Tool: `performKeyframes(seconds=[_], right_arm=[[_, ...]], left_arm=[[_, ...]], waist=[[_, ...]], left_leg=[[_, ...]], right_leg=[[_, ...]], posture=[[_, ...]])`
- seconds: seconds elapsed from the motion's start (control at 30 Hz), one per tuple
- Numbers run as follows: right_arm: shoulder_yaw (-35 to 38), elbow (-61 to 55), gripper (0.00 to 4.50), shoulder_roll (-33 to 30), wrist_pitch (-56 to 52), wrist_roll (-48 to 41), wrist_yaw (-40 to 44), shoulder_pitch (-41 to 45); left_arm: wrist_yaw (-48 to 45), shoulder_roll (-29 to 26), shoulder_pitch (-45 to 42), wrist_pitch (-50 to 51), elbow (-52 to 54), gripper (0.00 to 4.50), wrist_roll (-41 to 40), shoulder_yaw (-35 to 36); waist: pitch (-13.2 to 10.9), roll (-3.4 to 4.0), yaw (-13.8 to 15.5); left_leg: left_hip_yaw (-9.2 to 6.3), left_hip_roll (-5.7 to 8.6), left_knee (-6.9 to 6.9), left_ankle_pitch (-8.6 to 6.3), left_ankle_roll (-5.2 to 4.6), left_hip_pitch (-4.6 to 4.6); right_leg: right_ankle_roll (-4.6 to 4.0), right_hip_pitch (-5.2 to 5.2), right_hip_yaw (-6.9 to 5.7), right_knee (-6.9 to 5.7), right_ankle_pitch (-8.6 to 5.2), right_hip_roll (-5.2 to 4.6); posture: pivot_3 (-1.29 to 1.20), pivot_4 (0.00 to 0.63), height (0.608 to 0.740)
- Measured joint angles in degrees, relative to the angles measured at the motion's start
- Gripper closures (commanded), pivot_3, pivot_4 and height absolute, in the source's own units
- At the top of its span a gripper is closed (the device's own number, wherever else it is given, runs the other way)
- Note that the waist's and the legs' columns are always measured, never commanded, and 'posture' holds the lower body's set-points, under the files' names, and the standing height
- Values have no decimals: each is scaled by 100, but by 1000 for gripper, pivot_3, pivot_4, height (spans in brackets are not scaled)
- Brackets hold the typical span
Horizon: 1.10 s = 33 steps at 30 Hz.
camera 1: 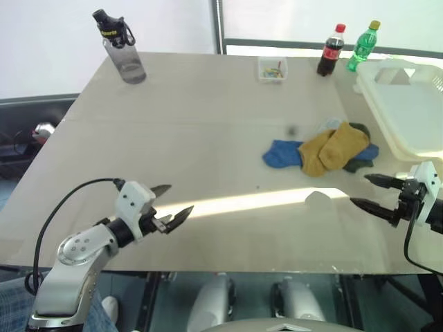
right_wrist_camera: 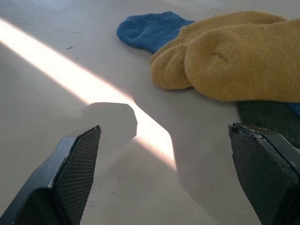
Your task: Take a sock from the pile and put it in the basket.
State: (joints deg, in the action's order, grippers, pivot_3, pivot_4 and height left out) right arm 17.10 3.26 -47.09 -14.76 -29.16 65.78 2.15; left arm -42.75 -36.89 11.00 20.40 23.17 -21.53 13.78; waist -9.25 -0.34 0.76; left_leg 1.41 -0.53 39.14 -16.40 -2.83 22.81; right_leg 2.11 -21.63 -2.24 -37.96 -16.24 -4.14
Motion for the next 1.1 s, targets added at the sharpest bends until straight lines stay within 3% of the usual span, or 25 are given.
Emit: performKeyframes(seconds=[1.1], right_arm=[[128,57,28,-15,132,22,17,-8]], left_arm=[[-183,81,-110,-277,-140,0,-118,-4]], waist=[[1,1,1]], left_leg=[[1,0,1,0,-1,0]], right_leg=[[0,1,0,0,0,2]], posture=[[0,150,740]])
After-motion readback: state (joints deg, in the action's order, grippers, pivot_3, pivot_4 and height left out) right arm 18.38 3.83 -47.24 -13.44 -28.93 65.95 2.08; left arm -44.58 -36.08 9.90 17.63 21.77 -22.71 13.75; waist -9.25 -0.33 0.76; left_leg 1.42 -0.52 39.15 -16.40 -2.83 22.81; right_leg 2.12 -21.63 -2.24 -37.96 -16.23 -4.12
